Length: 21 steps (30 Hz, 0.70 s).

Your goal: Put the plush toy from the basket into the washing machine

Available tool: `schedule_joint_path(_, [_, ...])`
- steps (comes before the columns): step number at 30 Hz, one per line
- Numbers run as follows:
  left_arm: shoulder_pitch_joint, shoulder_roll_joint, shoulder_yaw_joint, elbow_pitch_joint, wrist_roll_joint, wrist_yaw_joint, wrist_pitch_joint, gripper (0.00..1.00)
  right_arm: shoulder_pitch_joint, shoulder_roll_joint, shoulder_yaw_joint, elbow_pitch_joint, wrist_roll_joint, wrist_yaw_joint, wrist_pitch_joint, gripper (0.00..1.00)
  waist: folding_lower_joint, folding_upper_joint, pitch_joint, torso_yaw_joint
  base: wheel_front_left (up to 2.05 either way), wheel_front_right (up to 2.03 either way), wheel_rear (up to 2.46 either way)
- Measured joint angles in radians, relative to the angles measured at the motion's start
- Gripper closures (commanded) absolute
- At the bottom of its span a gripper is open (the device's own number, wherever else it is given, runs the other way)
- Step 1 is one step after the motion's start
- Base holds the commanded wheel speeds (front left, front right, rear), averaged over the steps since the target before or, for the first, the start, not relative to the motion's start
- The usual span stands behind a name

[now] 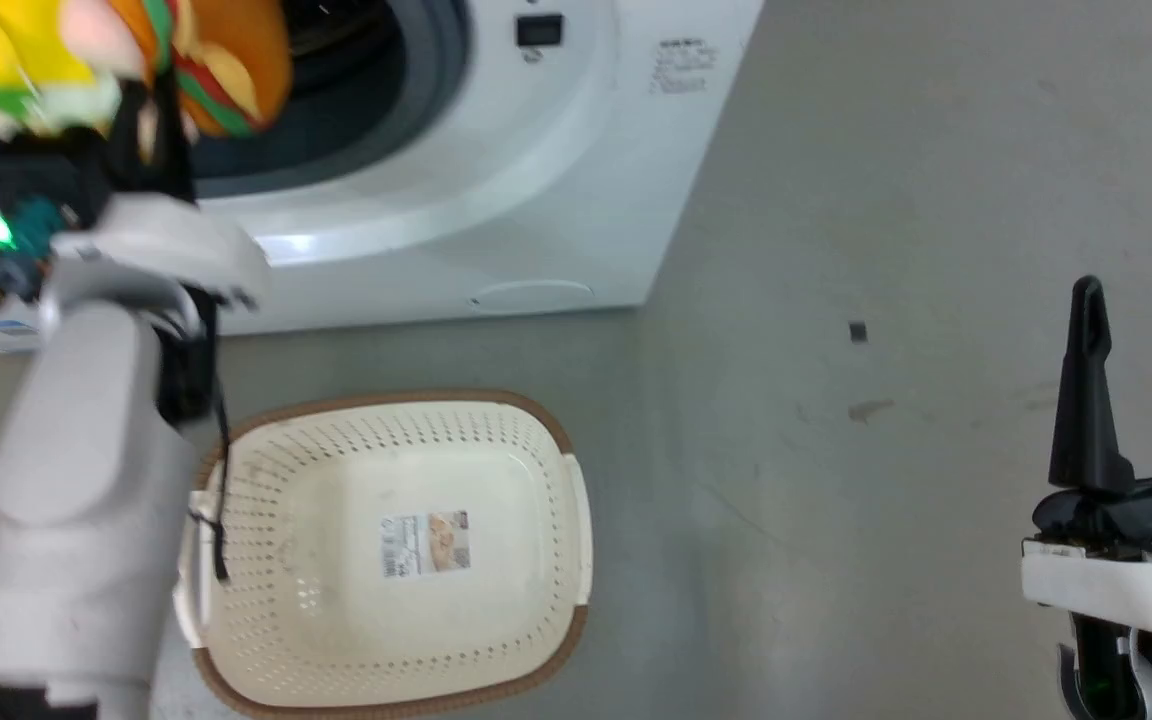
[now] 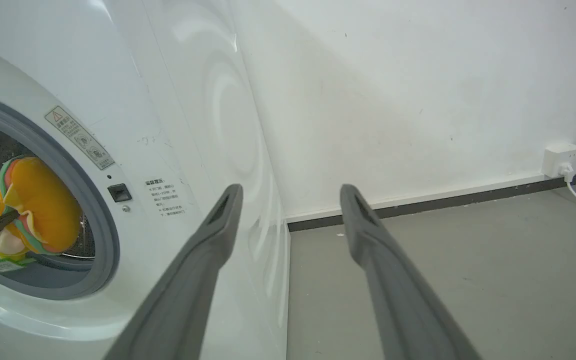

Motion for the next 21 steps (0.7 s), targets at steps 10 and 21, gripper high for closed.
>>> schedule_joint_path(10, [-0.293,0.045,0.059,0.155,-0.02,-0.026,0.0,1.0,-0.052,0.0,0.004,-0.013,0.014,0.0,0.0,0.0,0.0001,0.0,0.132,-0.073,0.0,0.0,0.0])
schedule_joint_path(21, [-0.53,0.114,0.062,0.366,-0.013,-0.033,0.011,1.0,-0.086,0.0,0.008,-0.022,0.027,0.0,0.0,0.0,0.0001,-0.0001,0.24,-0.128,0.0,0.0,0.0])
